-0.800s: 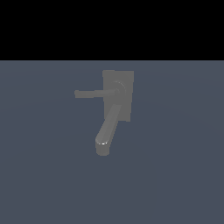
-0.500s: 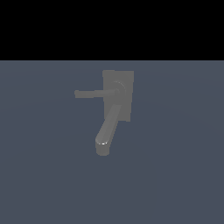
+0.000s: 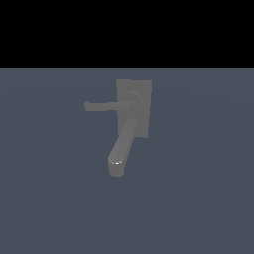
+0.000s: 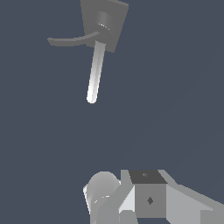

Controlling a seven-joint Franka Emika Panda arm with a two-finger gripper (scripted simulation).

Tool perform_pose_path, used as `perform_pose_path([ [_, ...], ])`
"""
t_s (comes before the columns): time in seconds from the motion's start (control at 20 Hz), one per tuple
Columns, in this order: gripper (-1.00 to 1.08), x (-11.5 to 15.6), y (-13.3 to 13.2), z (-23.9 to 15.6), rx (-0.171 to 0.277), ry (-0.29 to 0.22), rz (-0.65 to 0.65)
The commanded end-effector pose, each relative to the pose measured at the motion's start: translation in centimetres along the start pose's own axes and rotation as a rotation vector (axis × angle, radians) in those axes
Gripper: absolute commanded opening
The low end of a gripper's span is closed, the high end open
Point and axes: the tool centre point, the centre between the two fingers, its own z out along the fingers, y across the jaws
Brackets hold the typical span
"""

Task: Turn on the faucet by rotating a designated handle.

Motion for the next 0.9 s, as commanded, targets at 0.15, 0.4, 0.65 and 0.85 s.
perform_pose_path([
  [0.15, -1.00, 0.9, 1.4, -1.6, -0.185, 0.071, 0.024],
  [0.4, -1.00, 2.0, 2.6, -3.8, -0.393, 0.143, 0.041],
  [0.65, -1.00, 3.1, 3.1, -6.3, -0.602, 0.207, 0.046],
  [0.85, -1.00, 3.8, 3.0, -8.0, -0.742, 0.245, 0.040],
])
